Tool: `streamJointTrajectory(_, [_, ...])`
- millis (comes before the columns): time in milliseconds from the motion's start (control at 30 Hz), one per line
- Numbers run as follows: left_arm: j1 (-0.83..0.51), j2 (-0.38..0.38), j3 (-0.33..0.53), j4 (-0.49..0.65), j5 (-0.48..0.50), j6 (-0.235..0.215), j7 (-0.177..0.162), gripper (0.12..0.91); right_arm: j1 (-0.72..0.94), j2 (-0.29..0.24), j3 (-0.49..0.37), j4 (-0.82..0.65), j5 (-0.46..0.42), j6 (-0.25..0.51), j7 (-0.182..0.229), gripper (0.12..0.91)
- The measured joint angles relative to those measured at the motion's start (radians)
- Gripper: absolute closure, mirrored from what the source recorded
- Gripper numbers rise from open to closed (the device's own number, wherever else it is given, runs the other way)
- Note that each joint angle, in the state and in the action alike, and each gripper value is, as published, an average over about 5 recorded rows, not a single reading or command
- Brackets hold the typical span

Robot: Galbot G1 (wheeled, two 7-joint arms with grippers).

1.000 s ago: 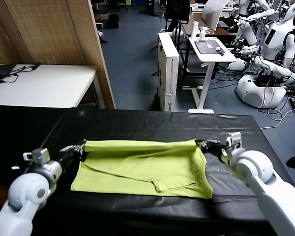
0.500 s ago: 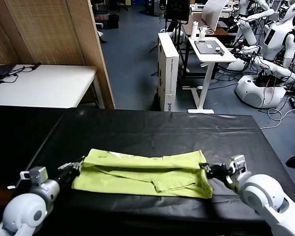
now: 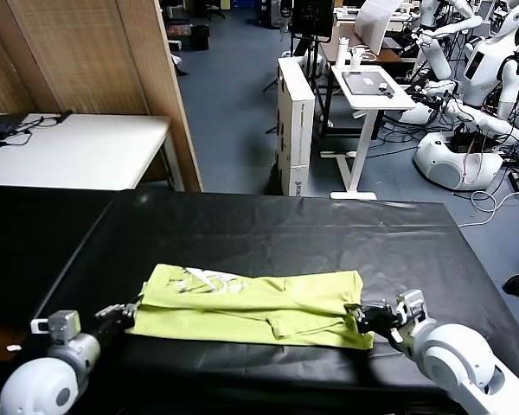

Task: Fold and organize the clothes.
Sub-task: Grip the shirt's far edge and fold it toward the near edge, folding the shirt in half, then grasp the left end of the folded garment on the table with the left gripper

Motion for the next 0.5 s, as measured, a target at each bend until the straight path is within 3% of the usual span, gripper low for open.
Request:
streamJointTrajectory(100, [-0.006, -0.006, -0.017, -0.003, -0.018, -0.004, -0.009, 0.170, 0.016, 0.030, 0.014, -0.015, -0.023, 0.000, 0.005, 0.126])
streamJointTrajectory(167, [-0.022, -0.008, -0.023, 0.002, -0.026, -0.008, -0.011, 0.135, 0.031, 0.053, 0.014, -0.035, -0.047, 0.000, 0.007, 0.121])
streamJointTrajectory(500, [-0.202, -0.026, 0.042, 0.117, -0.010, -0.016, 0.001, 0.123, 0.128, 0.154, -0.008, -0.170, -0.082, 0.008, 0.023, 0.118])
